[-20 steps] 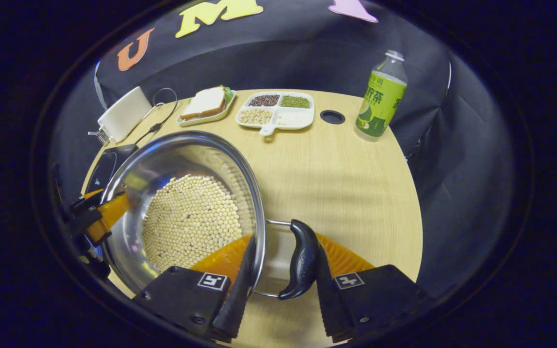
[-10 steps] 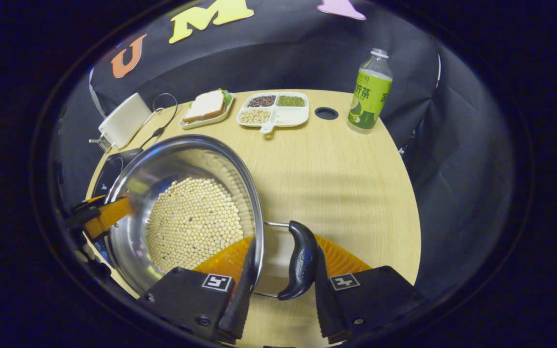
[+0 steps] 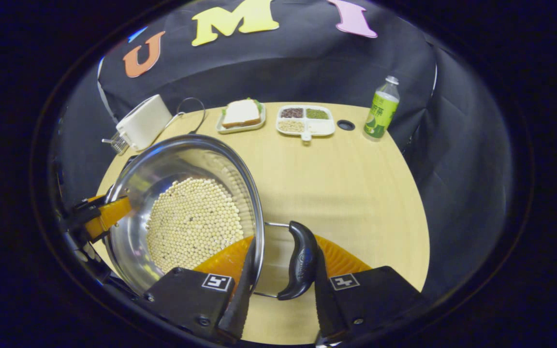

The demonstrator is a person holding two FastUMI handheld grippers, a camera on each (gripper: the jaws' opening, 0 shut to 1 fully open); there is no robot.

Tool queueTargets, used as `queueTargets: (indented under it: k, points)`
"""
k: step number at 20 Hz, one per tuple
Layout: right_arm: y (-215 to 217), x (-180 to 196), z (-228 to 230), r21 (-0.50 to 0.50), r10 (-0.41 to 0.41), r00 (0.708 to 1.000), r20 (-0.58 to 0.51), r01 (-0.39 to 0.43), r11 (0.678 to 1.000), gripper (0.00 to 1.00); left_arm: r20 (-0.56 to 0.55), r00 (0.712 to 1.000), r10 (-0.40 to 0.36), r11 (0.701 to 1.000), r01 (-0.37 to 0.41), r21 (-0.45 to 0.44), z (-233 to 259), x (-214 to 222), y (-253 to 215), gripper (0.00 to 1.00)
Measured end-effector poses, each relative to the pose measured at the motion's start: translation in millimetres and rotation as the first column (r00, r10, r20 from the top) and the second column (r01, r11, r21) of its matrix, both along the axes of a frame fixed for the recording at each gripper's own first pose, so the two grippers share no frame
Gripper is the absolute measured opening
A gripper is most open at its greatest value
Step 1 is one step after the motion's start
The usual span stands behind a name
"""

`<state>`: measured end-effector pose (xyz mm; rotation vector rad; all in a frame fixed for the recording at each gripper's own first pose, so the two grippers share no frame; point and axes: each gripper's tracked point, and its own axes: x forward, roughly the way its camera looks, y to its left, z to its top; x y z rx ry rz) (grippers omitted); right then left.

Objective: First push the handle of the pot to place it horizontally, then grasp the pot with both hands and set it on the induction cooktop.

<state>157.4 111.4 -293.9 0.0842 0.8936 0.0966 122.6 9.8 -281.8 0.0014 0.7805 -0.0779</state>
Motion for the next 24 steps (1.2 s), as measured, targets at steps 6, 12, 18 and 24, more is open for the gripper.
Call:
queueTargets:
  k: [6, 12, 18, 24]
  points:
    - [76.9, -2.2, 2.7, 0.024, 0.058, 0.998, -0.013, -0.058, 0.998, 0.58, -0.018, 0.998, 0.056, 0.998, -0.056, 0.031, 2.8, -14.5, 78.7, 0.6]
    - [126.0, 9.6, 6.3, 0.016, 0.076, 0.997, -0.032, -0.075, 0.997, 0.58, -0.028, 0.997, 0.077, 0.996, -0.076, 0.04, -2.0, -3.1, 126.0, 0.61]
    - [162.9, 31.8, 9.2, 0.01, 0.083, 0.995, -0.049, -0.082, 0.997, 0.58, -0.026, 0.996, 0.084, 0.996, -0.082, 0.046, -7.6, 18.2, 160.8, 0.61]
    - [189.5, 49.6, 8.4, 0.009, 0.083, 0.995, -0.054, -0.082, 0.997, 0.58, -0.03, 0.995, 0.098, 0.993, -0.096, 0.061, -14.2, 35.7, 186.0, 0.6]
